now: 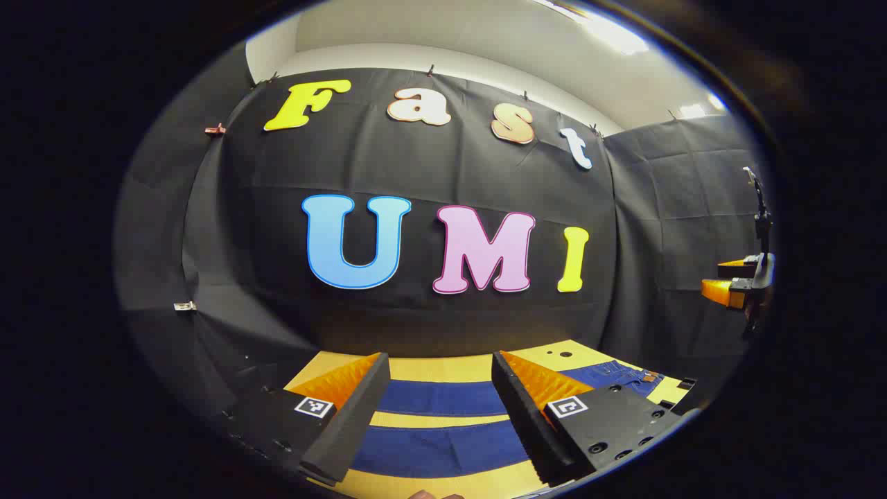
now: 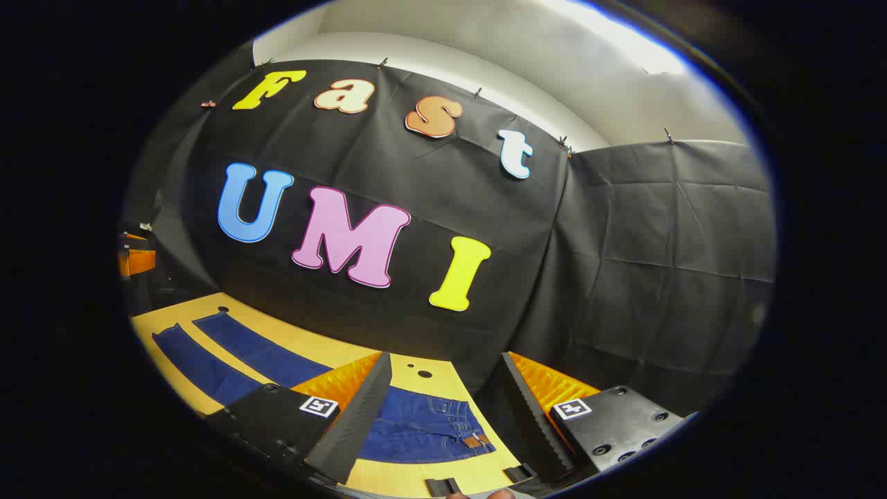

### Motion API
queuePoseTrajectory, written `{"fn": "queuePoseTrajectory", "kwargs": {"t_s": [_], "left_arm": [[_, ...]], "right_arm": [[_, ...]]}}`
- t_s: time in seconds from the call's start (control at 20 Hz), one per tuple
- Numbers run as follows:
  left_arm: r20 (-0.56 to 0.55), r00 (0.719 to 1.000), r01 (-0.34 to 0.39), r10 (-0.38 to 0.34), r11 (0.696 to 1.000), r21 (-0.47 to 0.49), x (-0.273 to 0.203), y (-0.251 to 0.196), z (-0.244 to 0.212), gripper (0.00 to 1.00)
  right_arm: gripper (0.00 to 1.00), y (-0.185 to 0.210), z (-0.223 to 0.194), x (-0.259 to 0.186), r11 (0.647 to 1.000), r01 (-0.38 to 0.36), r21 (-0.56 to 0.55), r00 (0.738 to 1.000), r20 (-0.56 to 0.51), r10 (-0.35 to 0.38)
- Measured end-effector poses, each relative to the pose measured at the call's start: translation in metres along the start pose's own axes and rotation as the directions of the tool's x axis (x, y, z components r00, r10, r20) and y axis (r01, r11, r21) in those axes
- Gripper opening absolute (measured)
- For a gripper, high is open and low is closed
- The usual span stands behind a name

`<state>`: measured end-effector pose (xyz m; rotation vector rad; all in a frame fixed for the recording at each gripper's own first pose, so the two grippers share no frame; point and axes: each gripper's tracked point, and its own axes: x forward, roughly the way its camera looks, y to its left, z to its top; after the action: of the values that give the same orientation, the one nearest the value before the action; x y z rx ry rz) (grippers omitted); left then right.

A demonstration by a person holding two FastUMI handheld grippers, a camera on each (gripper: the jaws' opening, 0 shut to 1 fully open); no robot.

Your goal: Grasp the waist and the cuffs of the jeans and fold them to make the two legs overlap; first hold the waist and fold one-third of the jeans toward the cuffs, then hold the cuffs and fold the remaining one-third in the same direction to finish folding.

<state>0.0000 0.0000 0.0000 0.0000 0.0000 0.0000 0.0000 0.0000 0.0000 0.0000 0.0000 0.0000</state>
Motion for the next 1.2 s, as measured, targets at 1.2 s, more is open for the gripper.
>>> {"fn": "queuePoseTrajectory", "kwargs": {"t_s": [1.2], "left_arm": [[-0.257,0.966,0.074,-0.005,0.963,0.257,-0.02,0.082,-0.117,0.98]], "right_arm": [[0.96,0.057,-0.068,0.039,0.9,-0.18,-0.397,0.983,-0.035,0.182]]}}
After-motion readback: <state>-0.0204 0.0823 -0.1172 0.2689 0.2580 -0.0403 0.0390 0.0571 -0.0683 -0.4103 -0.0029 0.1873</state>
